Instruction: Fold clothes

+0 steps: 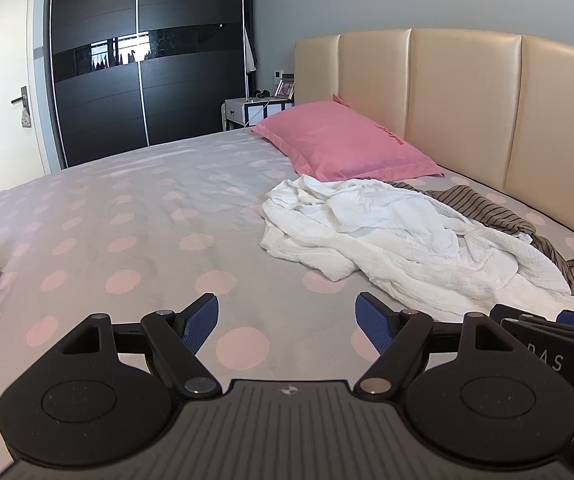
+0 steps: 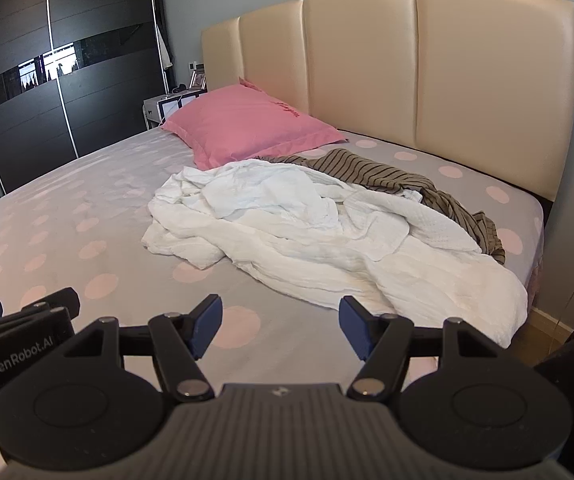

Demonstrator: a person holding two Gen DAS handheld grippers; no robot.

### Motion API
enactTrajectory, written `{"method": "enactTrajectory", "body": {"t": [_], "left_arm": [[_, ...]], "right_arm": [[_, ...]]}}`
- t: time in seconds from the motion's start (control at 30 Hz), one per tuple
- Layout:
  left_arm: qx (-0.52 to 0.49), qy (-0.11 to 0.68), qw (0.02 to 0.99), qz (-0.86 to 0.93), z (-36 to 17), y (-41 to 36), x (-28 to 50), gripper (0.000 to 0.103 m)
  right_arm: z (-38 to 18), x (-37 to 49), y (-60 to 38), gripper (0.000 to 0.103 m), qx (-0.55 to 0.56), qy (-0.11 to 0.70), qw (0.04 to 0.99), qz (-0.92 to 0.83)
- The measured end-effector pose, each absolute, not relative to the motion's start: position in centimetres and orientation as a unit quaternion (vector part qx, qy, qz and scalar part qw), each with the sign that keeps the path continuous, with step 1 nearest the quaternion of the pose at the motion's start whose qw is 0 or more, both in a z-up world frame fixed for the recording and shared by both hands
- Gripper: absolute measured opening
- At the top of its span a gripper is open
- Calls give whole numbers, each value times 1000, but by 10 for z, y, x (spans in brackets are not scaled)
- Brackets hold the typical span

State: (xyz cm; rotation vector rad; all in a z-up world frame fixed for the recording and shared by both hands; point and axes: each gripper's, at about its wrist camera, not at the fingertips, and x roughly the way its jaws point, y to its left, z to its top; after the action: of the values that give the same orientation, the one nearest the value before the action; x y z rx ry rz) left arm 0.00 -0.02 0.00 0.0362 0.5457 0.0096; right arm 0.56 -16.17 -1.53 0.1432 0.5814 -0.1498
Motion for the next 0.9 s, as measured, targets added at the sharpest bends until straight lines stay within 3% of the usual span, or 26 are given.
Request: {"method": "enactTrajectory", "body": {"t": [0.9], "left_arm": [[21, 278, 960, 6, 0, -3, -9, 76]], "right_arm": [[-12, -3, -150, 69, 76, 279, 955, -64]]}}
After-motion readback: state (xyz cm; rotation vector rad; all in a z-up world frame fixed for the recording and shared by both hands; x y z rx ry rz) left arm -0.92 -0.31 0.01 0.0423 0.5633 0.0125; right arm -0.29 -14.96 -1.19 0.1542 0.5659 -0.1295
